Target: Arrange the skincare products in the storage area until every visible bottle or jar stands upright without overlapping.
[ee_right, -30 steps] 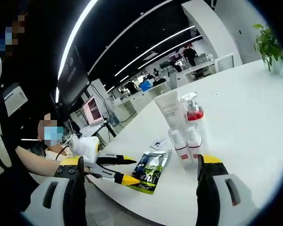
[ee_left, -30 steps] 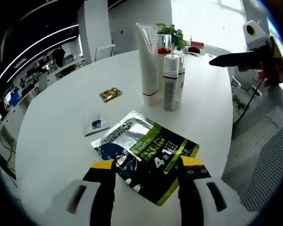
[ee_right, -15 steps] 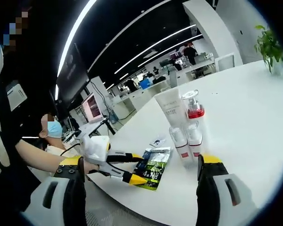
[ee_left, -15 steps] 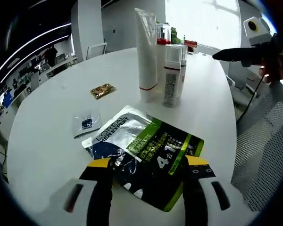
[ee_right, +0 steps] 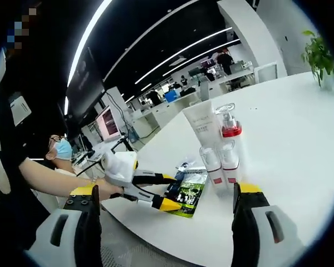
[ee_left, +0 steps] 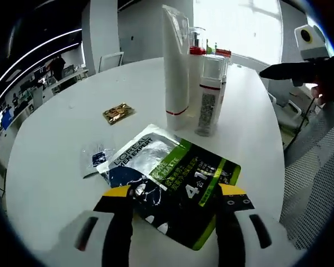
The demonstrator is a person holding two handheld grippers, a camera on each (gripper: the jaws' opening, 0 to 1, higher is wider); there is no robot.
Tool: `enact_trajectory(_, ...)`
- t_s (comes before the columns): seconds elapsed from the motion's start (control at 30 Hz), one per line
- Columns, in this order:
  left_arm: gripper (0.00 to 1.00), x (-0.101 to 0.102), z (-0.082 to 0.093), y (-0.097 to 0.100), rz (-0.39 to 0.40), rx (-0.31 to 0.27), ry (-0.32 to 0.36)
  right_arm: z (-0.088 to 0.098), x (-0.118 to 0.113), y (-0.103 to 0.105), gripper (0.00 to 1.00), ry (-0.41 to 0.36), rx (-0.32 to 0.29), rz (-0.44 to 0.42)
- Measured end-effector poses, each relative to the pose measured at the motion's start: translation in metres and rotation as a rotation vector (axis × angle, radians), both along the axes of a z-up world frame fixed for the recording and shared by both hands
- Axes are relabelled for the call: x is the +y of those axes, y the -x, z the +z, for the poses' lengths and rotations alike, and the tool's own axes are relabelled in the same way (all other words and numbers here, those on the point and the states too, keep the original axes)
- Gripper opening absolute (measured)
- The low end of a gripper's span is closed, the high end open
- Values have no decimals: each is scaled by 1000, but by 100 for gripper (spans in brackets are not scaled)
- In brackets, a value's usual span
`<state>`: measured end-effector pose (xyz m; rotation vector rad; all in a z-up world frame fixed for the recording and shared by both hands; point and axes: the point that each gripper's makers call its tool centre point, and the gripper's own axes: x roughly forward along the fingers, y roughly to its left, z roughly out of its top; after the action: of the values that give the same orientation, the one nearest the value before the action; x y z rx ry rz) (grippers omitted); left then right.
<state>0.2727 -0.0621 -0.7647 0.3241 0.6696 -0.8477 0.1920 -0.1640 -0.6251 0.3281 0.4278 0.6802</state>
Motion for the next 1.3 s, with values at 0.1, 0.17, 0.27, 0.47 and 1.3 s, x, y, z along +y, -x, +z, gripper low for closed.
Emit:
enact_trajectory(0.1,61,-3,0,-4,-10,0,-2,-1,-1,0,100,4,1,-2)
enact_trajectory(0.17,61,-5,0,-4,-14,0,-4,-3,-2,-1,100,6,2,-6)
enact_trajectory(0.27,60,-6,0,-7,-18,2,-5,-3,-2,-1,100,5,5,-7)
enact_trajectory(0.47,60,-8,-1,-10,-22,7,-11,-5,-3,-2,100,10,6,-8)
enact_trajectory(1.3,42,-84,48,4,-132,-29,220,-6,-3,-1,100,15,10,-8)
